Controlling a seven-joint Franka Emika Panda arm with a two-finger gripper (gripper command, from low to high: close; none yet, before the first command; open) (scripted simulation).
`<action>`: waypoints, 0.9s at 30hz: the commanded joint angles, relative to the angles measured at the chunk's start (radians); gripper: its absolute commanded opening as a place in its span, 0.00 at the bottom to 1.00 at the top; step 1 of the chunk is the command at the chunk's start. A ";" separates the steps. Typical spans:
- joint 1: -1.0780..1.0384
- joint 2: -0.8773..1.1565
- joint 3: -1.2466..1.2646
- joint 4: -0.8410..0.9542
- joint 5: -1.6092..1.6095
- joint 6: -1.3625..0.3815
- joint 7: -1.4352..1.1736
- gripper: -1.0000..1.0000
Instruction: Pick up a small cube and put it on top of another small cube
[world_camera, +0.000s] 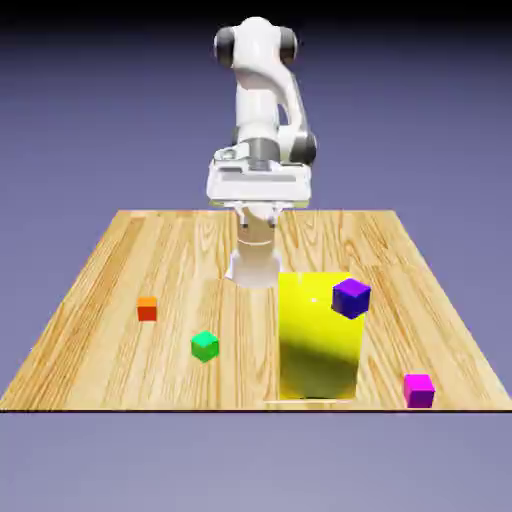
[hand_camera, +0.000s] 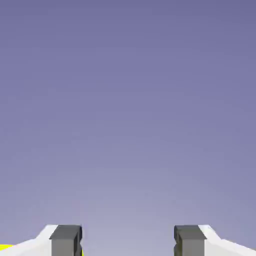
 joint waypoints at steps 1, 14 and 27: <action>0.004 0.033 -0.036 0.007 -0.011 -0.024 -0.024 0.50; 0.052 0.460 -0.507 0.100 -0.158 -0.333 -0.340 0.50; -0.005 0.856 -0.732 0.157 -0.187 -0.431 -0.596 0.50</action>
